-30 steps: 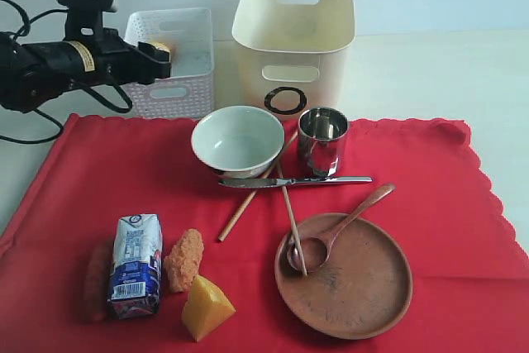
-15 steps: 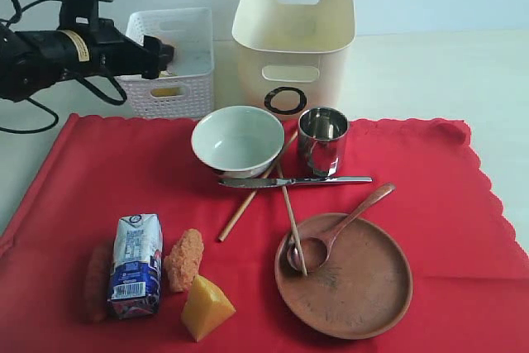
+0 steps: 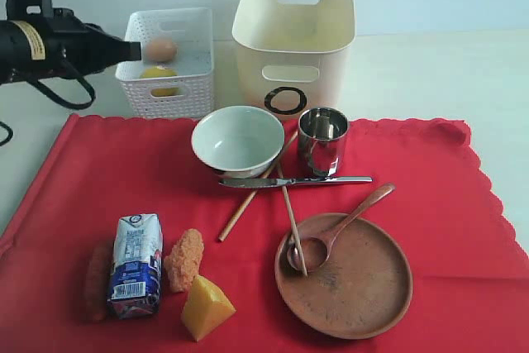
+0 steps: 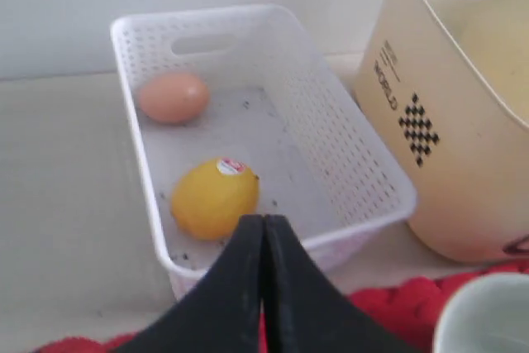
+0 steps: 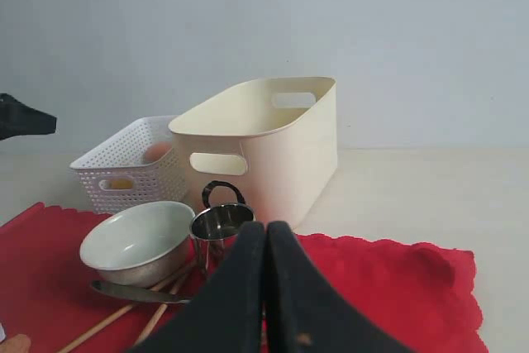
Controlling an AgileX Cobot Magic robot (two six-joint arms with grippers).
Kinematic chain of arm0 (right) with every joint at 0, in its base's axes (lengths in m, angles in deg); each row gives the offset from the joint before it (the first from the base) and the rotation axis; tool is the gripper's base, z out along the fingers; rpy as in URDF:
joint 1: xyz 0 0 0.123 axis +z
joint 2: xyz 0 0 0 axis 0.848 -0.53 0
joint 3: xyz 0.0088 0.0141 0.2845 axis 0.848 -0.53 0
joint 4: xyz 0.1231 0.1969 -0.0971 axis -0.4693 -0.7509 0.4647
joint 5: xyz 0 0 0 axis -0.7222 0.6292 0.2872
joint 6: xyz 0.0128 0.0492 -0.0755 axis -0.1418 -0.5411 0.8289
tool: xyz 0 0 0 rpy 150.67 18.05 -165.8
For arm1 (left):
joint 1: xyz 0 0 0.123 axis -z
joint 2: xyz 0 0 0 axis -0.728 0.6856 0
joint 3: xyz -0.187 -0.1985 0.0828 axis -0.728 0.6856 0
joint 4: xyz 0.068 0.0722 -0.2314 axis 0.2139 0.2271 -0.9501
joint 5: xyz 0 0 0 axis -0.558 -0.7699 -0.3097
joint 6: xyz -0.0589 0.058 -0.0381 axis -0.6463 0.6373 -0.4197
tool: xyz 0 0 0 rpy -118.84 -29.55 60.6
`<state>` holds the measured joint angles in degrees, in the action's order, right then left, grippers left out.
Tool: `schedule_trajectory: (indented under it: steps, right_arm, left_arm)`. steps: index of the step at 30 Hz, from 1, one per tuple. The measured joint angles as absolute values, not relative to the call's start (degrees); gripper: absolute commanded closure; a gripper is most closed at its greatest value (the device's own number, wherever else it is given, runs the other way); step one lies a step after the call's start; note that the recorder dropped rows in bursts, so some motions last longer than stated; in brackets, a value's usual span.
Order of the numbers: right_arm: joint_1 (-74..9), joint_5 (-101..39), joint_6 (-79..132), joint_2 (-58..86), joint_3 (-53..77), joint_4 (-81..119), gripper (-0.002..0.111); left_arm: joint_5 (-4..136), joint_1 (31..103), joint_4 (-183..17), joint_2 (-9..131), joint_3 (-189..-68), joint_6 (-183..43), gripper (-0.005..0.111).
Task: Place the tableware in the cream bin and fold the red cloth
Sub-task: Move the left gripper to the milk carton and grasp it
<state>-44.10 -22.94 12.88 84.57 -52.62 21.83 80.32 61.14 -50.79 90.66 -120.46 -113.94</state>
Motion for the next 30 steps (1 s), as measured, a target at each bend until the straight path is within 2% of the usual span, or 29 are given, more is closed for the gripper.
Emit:
schedule_trajectory:
  steps: [12,19,25,28,30]
  right_arm:
    - [-44.10,-22.94,12.88,84.57,-52.62,21.83,0.108]
    - [-44.10,-22.94,12.88,84.57,-52.62,21.83,0.108]
    - [-44.10,-22.94,12.88,84.57,-52.62,21.83,0.108]
    - [-44.10,-22.94,12.88,84.57,-52.62,21.83,0.108]
    - [-44.10,-22.94,12.88,84.57,-52.62,21.83,0.108]
  left_arm:
    - [82.19,62.05,-41.18,76.82,-100.61,-128.00,0.106]
    - [82.53,62.05,-37.51,75.30,-91.05,-130.15,0.106]
    - [85.70,62.05,-34.86,75.30,-87.48,-130.38,0.106]
    - [88.97,62.05,-31.95,75.30,-87.35,-130.62,0.097]
    - [91.34,62.05,-29.87,75.30,-87.35,-130.97,0.082]
